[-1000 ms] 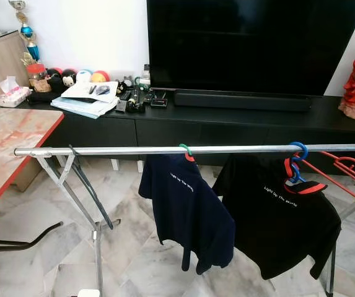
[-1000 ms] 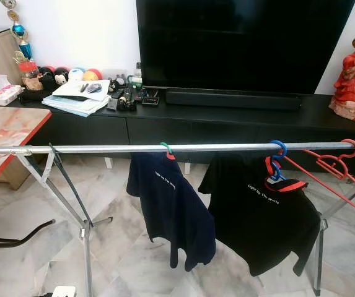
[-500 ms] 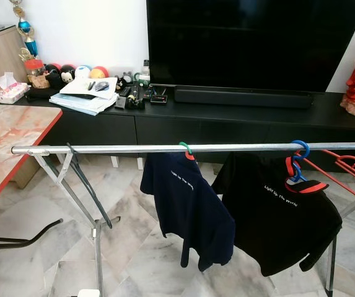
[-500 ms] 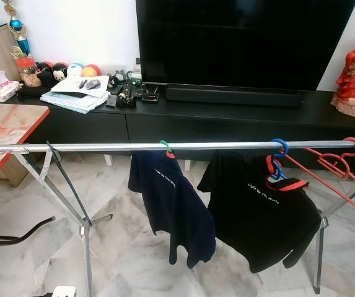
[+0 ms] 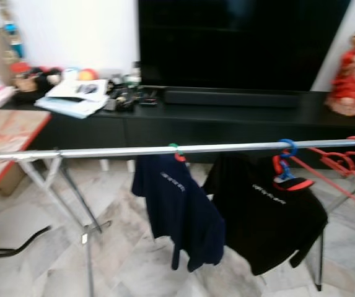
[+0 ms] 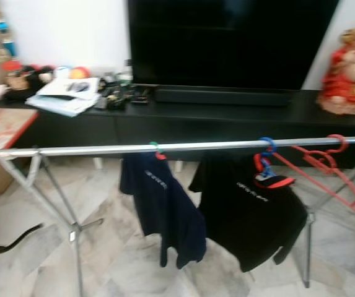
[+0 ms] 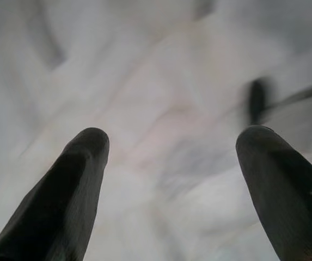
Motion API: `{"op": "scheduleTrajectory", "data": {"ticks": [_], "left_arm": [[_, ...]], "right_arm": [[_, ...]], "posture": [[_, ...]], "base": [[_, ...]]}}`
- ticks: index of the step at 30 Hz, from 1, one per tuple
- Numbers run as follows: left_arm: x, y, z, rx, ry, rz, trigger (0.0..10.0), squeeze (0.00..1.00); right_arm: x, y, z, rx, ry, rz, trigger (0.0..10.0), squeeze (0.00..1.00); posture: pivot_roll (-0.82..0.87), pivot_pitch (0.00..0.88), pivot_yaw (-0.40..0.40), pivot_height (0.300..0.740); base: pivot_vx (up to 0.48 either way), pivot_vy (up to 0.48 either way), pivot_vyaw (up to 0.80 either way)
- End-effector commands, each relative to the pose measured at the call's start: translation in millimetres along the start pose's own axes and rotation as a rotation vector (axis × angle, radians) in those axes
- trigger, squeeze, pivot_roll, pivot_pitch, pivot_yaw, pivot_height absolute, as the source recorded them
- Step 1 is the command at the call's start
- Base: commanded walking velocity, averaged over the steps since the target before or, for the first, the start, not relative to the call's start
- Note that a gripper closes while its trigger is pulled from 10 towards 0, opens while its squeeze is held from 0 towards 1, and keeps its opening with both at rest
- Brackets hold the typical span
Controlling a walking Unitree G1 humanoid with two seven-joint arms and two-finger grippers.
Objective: Hang hanger
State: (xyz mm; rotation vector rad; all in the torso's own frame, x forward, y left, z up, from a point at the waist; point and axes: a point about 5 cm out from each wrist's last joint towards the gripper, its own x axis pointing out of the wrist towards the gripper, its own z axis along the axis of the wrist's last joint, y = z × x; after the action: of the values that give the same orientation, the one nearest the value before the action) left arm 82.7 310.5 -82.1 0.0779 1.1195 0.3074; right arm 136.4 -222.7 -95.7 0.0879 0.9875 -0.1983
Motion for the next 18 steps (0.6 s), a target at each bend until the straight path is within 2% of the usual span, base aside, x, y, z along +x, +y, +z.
{"op": "scheduleTrajectory", "data": {"ticks": [1, 8, 10, 16, 18], "left_arm": [[5.4, -25.7, 13, -0.02, -0.036, -0.069, 10.0, 0.0], [8.0, -37.4, 24, -0.025, -0.063, -0.079, 10.0, 0.0], [7.8, -37.3, 23, -0.029, -0.064, -0.082, 10.0, 0.0], [4.2, -23.0, 13, -0.064, -0.071, -0.069, 10.0, 0.0], [5.0, -26.5, 15, -0.06, -0.074, -0.071, 10.0, 0.0]], "right_arm": [[2.1, 22.6, 2, 0.019, -0.016, 0.059, 10.0, 0.0], [2.2, 22.2, 3, 0.029, -0.019, 0.063, 10.0, 0.0], [2.2, 21.9, 3, 0.033, -0.021, 0.065, 10.0, 0.0], [2.3, 21.9, 4, 0.043, -0.028, 0.071, 10.0, 0.0], [2.4, 21.8, 5, 0.042, -0.029, 0.071, 10.0, 0.0]], "posture": [[-0.01, 0.0, -0.005, 0.74], [-0.01, 0.0, -0.01, 0.74], [-0.01, 0.0, -0.011, 0.74], [-0.01, 0.0, -0.017, 0.74], [0.0, 0.0, -0.019, 0.74]], "base": [[0.0, 0.0, 0.0], [0.0, 0.0, 0.0], [0.0, 0.0, 0.0], [0.0, 0.0, 0.0], [0.0, 0.0, 0.0]]}}
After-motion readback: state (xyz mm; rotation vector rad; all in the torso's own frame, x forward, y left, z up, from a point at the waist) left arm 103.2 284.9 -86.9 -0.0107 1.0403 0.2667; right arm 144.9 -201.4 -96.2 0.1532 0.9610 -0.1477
